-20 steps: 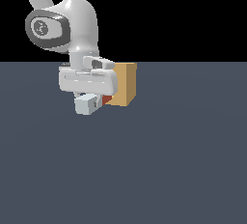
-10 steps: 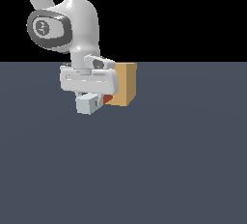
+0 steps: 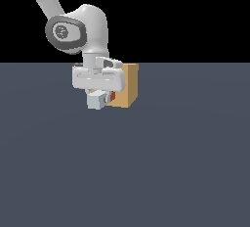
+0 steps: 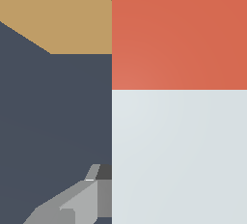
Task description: Insert the peg into the horizontal hole in a box.
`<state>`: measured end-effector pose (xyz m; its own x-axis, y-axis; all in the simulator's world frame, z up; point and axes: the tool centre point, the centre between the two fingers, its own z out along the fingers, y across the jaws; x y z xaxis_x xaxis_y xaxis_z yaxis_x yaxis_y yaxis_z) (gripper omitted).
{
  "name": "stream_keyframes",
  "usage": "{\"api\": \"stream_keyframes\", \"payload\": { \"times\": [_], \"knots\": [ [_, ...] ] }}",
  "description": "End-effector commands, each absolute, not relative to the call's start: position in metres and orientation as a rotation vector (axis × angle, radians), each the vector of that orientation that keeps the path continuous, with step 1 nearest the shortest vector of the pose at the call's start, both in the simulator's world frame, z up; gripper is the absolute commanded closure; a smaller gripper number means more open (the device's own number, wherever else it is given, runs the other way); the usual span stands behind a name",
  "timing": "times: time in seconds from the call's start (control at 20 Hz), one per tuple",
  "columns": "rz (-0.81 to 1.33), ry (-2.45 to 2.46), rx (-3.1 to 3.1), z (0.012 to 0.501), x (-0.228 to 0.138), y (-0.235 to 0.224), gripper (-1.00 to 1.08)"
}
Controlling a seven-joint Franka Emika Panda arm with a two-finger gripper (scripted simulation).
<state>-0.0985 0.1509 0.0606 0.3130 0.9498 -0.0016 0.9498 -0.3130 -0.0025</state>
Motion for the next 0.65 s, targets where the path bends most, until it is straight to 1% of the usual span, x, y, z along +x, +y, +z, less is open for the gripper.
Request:
{"api": "stream_keyframes", "payload": {
  "times": [0.0, 0.3, 0.6],
  "knots": [
    [-0.003, -1.841, -2.546, 0.063, -0.091, 0.169, 1.08],
    [-0.005, -1.842, -2.546, 0.063, -0.083, 0.192, 1.08],
    [-0.005, -1.842, -2.546, 0.063, -0.081, 0.193, 1.08]
  ]
}}
